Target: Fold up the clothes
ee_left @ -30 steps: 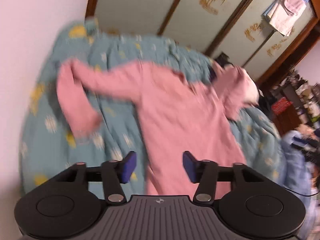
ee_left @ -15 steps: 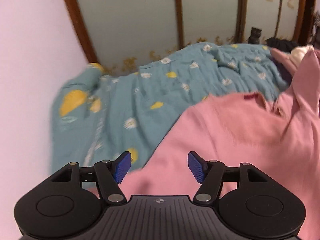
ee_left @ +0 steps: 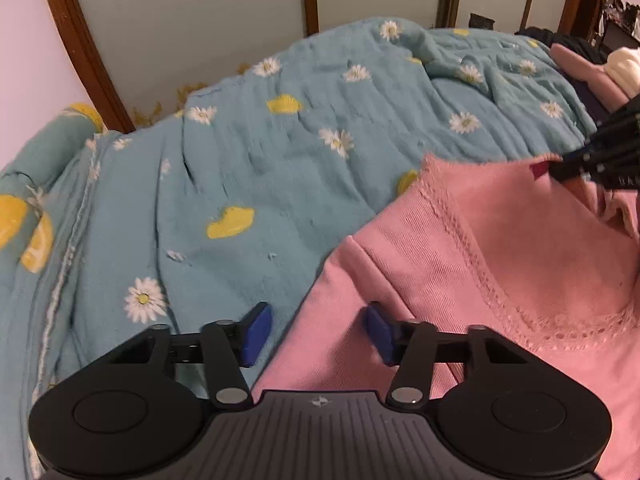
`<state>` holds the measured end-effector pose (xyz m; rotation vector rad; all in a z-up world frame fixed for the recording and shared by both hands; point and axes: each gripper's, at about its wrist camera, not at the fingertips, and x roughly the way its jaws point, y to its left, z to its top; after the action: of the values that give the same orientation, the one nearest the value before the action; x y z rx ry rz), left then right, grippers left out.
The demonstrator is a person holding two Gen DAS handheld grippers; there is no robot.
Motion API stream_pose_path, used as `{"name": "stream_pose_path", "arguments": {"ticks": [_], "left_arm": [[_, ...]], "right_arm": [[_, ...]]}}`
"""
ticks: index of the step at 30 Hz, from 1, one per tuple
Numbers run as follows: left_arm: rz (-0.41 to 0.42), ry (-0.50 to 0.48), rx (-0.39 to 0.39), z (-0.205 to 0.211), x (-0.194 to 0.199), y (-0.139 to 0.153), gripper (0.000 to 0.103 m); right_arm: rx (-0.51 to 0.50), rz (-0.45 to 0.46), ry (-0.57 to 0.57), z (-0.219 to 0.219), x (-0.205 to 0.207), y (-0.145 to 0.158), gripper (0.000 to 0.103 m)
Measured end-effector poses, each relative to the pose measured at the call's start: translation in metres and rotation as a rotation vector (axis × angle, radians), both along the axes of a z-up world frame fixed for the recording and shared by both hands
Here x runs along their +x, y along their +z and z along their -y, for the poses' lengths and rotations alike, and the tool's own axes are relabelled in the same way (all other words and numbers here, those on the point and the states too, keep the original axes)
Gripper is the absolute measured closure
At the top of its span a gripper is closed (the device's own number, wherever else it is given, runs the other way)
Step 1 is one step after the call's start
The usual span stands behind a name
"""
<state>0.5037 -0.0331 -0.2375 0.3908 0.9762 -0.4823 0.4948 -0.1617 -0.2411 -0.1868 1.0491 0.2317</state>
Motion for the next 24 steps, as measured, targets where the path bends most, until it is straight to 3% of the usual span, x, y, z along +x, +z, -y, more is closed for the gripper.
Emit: {"name": "stream_pose_path", "arguments": {"ticks": [2,8,11,16,18,20,21,22,24], "left_arm": [[0.049,-0.002,0.031,0.005,-0.008,0.005,0.093],[0.155,0.032,0.065,0.001,-0.026,0.035,0.095],[0.201,0.091,0.049,-0.017,-0.029,0.064,0.095],[0.34,0.18,0.116,-0.049,-0.031,0.111,0.096],[0.321,0.225,0.109,-0.059,-0.02,0.12,0.096],[0.204,0.313,0.081,-0.076,0.005,0.113,0.092],[0.157,0.353,0.088,-0.084,0.016,0.106,0.091],[0.155,0.38,0.107,-0.089,0.021,0.1,0.091],[0.199,0.407,0.103,-0.096,0.017,0.101,0.087]], "right_arm": [[0.007,0.04,-0.011,-0.001,-0.001,0.007,0.101],[0.013,0.182,-0.026,-0.012,-0.001,0.048,0.102],[0.006,0.226,0.002,-0.028,0.008,0.068,0.102],[0.063,0.338,0.039,-0.053,0.033,0.119,0.102],[0.064,0.365,0.044,-0.063,0.049,0.13,0.101],[0.073,0.294,0.035,-0.075,0.076,0.128,0.097],[0.064,0.252,0.026,-0.079,0.087,0.123,0.086],[0.012,0.223,0.002,-0.083,0.096,0.115,0.078],[-0.017,0.249,-0.015,-0.07,0.094,0.114,0.073]]}}
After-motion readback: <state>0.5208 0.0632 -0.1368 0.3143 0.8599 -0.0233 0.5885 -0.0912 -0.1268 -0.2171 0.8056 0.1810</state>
